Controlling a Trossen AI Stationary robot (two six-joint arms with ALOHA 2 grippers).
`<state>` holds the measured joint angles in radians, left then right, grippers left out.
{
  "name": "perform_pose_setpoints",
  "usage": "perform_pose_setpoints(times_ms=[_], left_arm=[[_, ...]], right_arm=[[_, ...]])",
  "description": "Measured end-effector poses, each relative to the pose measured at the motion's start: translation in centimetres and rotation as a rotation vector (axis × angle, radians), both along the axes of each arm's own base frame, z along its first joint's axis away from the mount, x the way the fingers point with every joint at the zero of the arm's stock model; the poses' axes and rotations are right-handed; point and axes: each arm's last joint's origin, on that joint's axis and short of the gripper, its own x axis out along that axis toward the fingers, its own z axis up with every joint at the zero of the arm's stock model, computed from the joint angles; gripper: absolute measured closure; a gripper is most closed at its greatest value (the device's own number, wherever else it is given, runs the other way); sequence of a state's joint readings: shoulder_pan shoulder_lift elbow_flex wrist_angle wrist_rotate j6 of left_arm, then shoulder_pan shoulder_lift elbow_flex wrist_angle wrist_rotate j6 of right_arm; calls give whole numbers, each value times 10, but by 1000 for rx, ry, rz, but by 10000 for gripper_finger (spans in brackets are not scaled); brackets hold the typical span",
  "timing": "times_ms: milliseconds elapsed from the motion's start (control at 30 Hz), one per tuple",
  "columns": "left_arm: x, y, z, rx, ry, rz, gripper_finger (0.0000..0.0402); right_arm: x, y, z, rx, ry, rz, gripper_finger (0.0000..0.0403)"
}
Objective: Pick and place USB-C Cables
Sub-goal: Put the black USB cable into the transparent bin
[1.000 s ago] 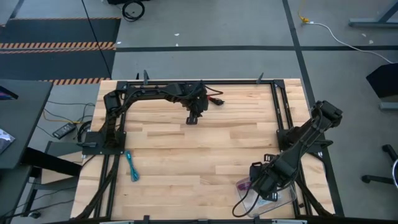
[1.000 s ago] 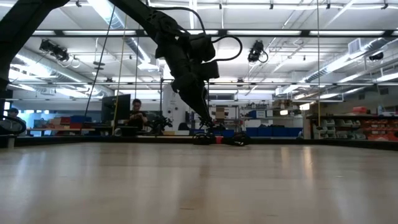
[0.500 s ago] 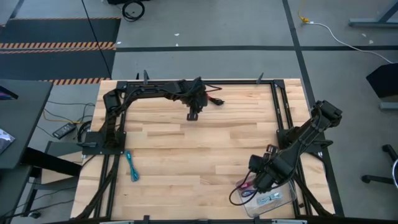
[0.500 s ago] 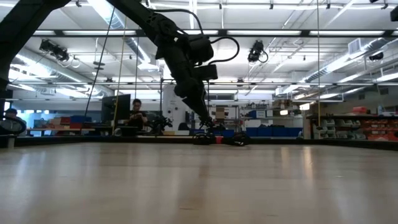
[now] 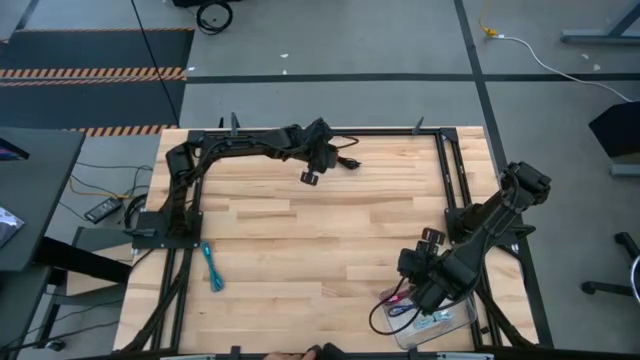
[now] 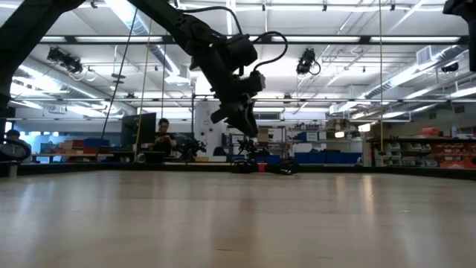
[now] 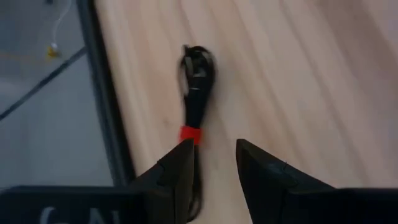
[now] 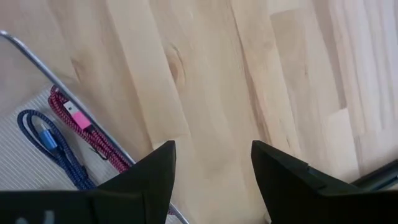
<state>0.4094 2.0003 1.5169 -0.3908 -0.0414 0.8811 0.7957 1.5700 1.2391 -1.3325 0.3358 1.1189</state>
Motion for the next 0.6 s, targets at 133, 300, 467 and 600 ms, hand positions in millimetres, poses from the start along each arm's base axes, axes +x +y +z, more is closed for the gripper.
perform_pose_setpoints(times_ms=[133, 300, 467, 600], left_arm=[[-1, 12, 9, -11, -34, 34, 270], [-7, 29, 22, -97, -80, 55, 258], [-12, 43, 31, -122, -103, 110, 258], [-24, 55, 29, -145, -58, 158, 259]], right_arm=[[-3, 3, 0, -3, -4, 19, 186], [-4, 4, 0, -26, -20, 43, 186], [-3, 3, 1, -49, -32, 64, 186], [-3, 3, 1, -52, -35, 66, 186]])
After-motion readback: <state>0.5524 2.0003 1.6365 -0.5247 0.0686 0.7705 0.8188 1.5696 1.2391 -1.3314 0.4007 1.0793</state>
